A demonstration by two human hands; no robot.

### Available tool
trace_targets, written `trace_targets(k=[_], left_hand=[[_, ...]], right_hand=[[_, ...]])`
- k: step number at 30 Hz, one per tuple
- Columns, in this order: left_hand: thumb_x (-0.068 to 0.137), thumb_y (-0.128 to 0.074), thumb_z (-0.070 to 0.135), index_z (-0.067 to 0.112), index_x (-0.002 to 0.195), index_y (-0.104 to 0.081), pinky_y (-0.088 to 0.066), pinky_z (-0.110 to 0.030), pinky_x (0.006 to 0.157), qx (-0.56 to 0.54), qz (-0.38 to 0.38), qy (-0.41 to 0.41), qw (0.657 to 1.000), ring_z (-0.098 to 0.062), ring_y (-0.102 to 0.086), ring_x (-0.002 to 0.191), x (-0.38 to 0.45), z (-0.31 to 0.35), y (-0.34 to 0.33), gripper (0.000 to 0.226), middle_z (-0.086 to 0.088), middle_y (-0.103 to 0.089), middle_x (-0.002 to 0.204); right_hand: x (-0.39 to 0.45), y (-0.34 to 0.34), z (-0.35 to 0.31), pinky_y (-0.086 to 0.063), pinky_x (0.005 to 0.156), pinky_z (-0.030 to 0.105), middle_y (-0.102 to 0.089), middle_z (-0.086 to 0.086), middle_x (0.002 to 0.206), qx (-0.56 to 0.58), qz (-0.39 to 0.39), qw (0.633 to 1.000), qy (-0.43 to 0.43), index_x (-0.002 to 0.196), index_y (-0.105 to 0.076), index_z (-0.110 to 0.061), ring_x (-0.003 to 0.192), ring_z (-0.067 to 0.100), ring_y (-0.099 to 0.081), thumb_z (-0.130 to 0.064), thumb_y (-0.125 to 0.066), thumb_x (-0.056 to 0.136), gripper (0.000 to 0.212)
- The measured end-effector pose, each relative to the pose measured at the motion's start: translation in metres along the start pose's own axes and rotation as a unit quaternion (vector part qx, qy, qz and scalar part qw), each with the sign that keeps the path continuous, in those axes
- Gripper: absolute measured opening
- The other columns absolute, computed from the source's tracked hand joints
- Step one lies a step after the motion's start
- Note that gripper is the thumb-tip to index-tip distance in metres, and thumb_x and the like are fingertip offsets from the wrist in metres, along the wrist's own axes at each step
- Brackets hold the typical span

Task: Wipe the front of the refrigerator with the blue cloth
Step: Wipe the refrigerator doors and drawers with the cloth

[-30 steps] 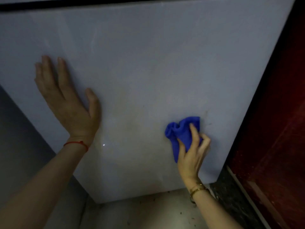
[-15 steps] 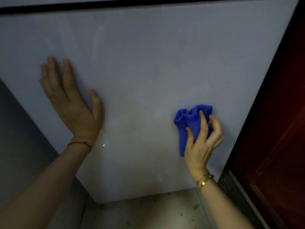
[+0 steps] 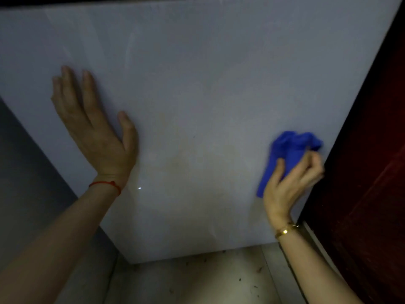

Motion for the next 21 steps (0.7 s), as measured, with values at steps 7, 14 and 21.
trace_targets(k=[7,14,21], left_hand=[[0.097,-0.047,0.023,-0.007,0.148,-0.032,-0.019,-0.058,0.122,0.001,0.001,-0.005,1.0,-0.046,-0.023,0.146,0.0,-0.002,-0.001,0.06,-0.033,-0.028,0.154],[0.098,-0.046,0.024,-0.008,0.147,-0.033,-0.019,-0.059,0.121,0.0,0.003,0.002,1.0,-0.047,-0.022,0.146,0.001,-0.002,-0.001,0.06,-0.034,-0.028,0.153],[0.097,-0.049,0.021,-0.01,0.146,-0.033,-0.017,-0.057,0.123,0.003,0.007,-0.003,1.0,-0.048,-0.023,0.145,0.002,-0.001,0.0,0.06,-0.036,-0.029,0.152]], right_hand=[[-0.055,-0.021,-0.04,-0.044,0.086,0.043,-0.042,0.005,0.125,-0.06,-0.096,0.949,0.295,0.142,-0.038,-0.02,0.101,0.027,-0.049,-0.043,-0.047,0.099,0.049],[-0.044,-0.021,-0.05,-0.044,0.089,0.042,-0.045,0.004,0.123,-0.038,-0.052,0.948,0.313,0.141,-0.039,-0.022,0.102,0.026,-0.047,-0.016,-0.056,0.094,0.05],[0.004,-0.003,-0.035,-0.036,0.094,0.041,-0.051,0.011,0.124,0.058,-0.03,0.977,0.203,0.129,-0.046,-0.01,0.105,0.033,-0.051,-0.013,-0.047,0.095,0.034]])
Point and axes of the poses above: each hand's wrist, its own x-axis towards the middle knuckle, its own y-axis out of the back of the hand, z = x × y, the point moved 5 cm from there along x, towards the middle knuckle
